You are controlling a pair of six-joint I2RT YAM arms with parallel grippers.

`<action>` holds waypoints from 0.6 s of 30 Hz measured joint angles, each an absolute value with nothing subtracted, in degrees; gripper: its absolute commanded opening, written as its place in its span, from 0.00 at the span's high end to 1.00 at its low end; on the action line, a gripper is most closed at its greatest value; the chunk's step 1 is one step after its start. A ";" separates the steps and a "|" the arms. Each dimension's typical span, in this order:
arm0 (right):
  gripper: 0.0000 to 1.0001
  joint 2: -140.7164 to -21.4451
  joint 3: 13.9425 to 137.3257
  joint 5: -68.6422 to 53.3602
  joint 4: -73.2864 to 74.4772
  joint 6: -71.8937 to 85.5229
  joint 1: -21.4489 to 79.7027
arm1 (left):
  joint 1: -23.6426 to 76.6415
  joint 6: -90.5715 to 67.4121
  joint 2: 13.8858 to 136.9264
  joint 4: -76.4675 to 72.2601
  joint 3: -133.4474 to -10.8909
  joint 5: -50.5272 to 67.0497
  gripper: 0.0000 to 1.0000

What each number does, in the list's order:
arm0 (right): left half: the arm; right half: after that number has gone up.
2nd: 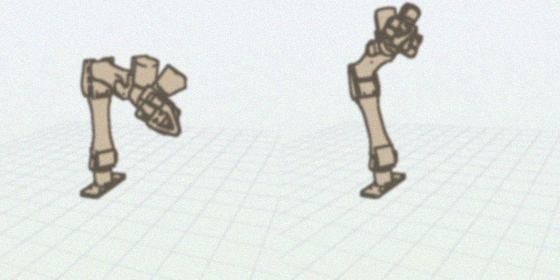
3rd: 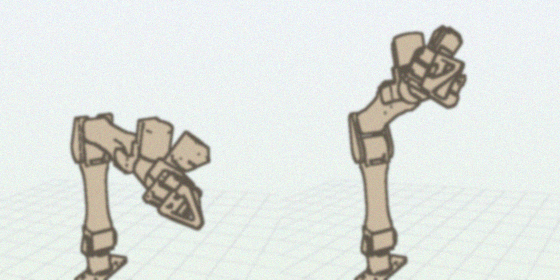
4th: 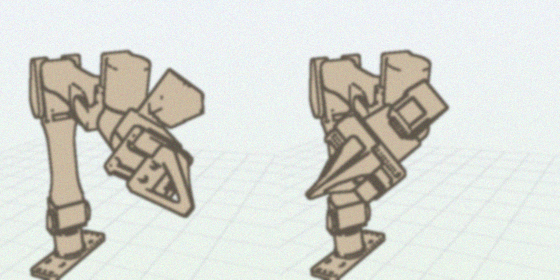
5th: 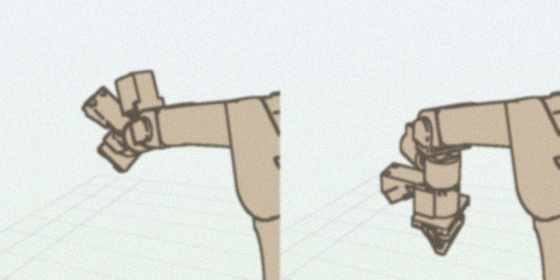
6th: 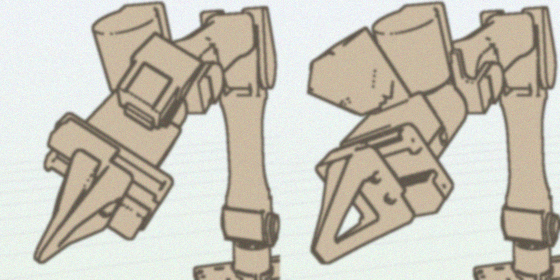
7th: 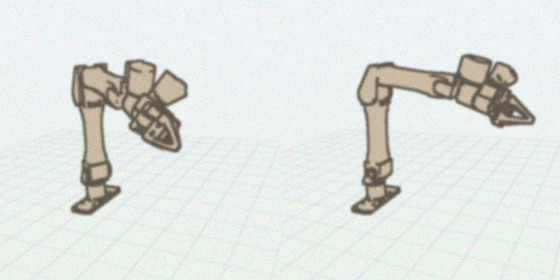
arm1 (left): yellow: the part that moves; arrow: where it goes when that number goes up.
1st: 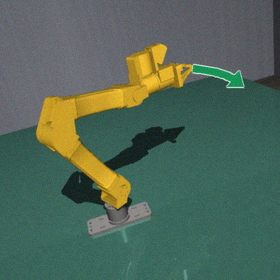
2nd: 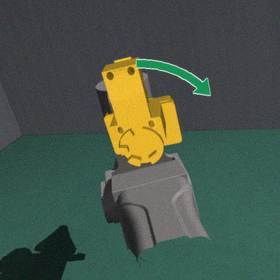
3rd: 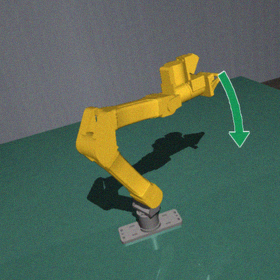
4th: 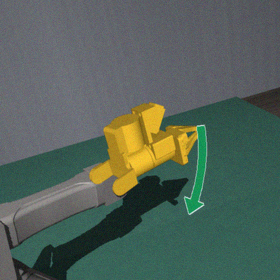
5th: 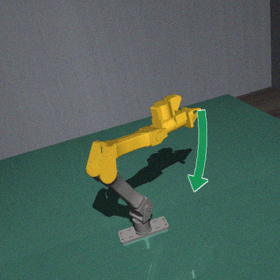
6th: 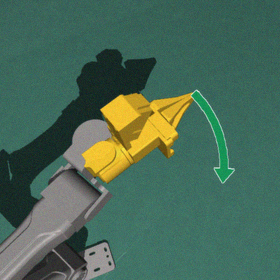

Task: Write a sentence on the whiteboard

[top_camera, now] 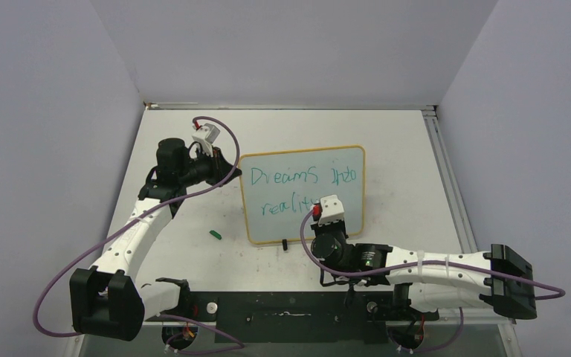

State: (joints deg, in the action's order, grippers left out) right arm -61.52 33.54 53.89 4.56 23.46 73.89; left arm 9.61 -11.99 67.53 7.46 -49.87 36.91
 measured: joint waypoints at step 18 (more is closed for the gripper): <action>0.95 -63.90 33.52 50.96 14.04 36.73 80.51 | 9.67 -11.99 67.53 7.46 -49.87 36.91 1.00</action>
